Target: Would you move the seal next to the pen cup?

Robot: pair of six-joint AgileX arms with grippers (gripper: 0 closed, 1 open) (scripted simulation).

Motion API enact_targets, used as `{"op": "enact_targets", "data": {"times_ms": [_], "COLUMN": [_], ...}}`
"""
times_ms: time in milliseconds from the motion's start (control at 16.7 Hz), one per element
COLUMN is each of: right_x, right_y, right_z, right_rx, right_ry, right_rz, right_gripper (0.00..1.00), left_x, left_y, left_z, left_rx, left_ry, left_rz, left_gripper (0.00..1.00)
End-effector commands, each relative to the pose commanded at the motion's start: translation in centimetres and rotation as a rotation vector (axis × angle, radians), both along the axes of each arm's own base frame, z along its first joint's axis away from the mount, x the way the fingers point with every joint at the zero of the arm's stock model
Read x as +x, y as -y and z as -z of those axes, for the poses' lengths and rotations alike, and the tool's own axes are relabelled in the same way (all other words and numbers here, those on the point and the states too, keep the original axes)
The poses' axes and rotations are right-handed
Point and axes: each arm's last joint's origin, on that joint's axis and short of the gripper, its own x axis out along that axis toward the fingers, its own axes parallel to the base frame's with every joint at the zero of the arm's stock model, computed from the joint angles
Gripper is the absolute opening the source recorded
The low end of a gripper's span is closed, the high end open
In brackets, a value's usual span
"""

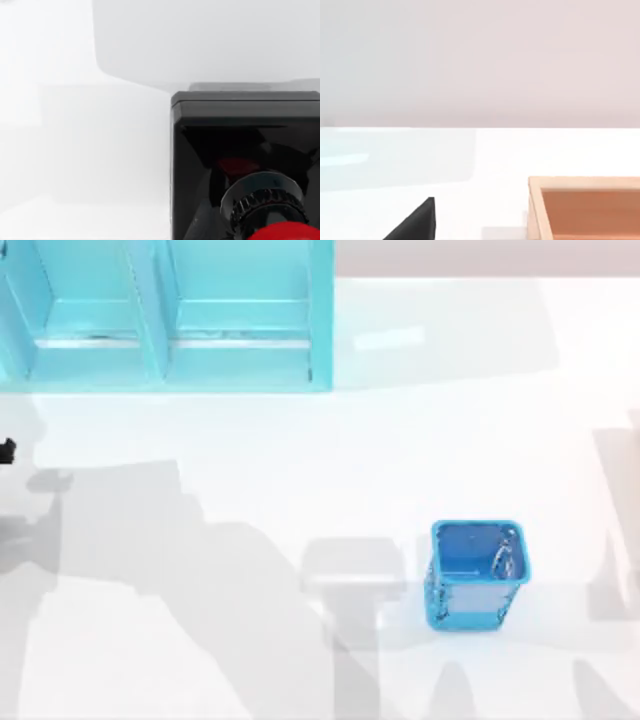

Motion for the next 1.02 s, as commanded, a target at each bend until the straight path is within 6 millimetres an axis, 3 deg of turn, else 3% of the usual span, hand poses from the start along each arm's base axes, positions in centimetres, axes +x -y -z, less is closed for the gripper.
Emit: {"op": "enact_targets", "data": {"times_ms": [240,480,600,1020], "right_x": [0.0,0.0,0.0,0.0], "right_y": [0.0,0.0,0.0,0.0], "right_z": [0.0,0.0,0.0,0.0], "right_rx": [0.0,0.0,0.0,0.0], "right_ry": [0.0,0.0,0.0,0.0], "right_rz": [0.0,0.0,0.0,0.0], "right_gripper": [1.0,1.0,1.0,1.0], "left_x": [1.1,0.1,-0.6,-0.6], "left_y": [5.0,10.6,12.3,13.2], "left_z": [-4.8,-10.4,-12.4,-12.6], "left_rx": [-0.001,0.001,0.0,-0.001], "left_ry": [-0.009,-0.024,-0.01,-0.009], "left_rz": [0.006,-0.001,-0.004,-0.006], "left_gripper": [0.0,0.0,0.0,0.0]}}
